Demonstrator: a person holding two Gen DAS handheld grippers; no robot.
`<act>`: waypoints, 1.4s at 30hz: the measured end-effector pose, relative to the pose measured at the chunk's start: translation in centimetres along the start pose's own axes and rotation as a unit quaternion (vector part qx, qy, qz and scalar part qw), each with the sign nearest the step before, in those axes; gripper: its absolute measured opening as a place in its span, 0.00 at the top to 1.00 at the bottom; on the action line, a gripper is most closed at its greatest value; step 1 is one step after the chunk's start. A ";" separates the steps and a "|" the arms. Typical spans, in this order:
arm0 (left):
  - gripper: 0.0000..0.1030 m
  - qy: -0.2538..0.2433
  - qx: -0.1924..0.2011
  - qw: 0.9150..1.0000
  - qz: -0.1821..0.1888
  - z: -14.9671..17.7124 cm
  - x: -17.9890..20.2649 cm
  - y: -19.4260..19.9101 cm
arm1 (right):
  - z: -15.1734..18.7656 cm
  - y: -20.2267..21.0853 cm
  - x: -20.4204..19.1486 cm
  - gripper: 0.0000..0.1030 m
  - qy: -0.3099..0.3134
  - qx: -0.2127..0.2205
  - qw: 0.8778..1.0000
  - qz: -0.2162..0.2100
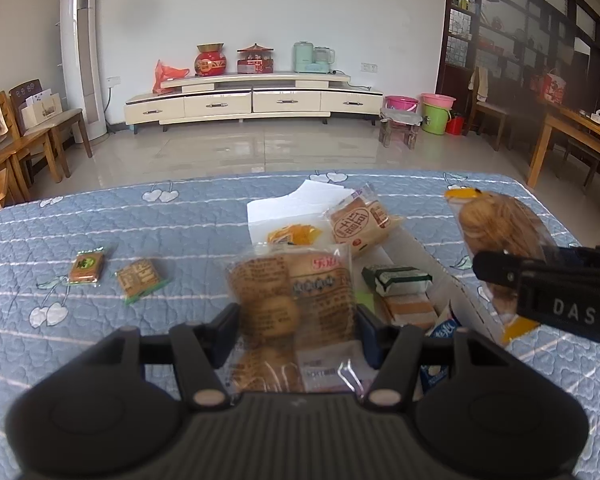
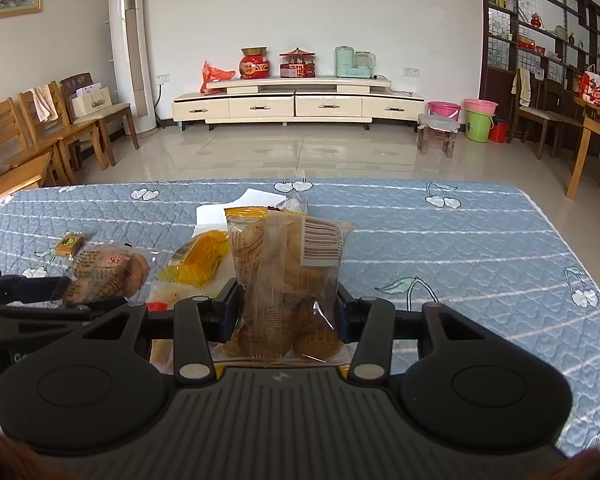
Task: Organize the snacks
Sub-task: 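Carry the cookie bag with the left tool while the right tool carries the cracker bag to the tray, then open the right tool over the tray while the left tool releases the cookie bag into it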
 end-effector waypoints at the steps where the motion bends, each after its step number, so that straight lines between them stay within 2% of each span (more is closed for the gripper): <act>1: 0.42 0.000 -0.001 1.000 0.001 -0.1 0.1 -0.2 | -0.2 -0.2 0.0 0.45 0.001 -0.001 1.000 -0.001; 26: 0.42 0.011 -0.021 1.000 0.010 -1.1 -0.2 -4.1 | -3.8 -7.8 -0.5 0.44 0.027 -0.043 0.998 -0.032; 27: 0.42 0.011 -0.023 1.000 0.010 -1.1 -0.2 -4.3 | -3.9 -8.1 -0.6 0.41 0.026 -0.042 0.998 -0.034; 30: 0.42 0.008 -0.025 1.000 0.009 -1.1 -0.1 -4.6 | -4.5 -7.9 -0.3 0.00 0.018 -0.023 0.999 -0.029; 33: 0.42 0.009 -0.026 1.000 0.011 -1.2 0.1 -4.7 | -4.5 -6.1 0.4 0.00 0.001 0.005 0.999 -0.037; 37: 0.42 0.006 -0.025 0.999 0.026 -1.3 0.9 -4.7 | -4.0 -4.0 1.3 0.00 -0.003 0.028 0.999 -0.021; 42: 0.40 -0.009 -0.025 0.998 0.059 -1.4 2.5 -4.8 | -3.3 -1.8 2.8 0.00 -0.020 0.049 0.999 -0.008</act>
Point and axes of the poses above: each gripper's, at about its wrist camera, not at the fingertips, and y roughly against the way its jaws point, x to its right, z to its underside, the point moved 2 cm from there along -y, roughly the way its jaws point, and after that the axes turned 10 degrees about -x, right-handed, at the moved point
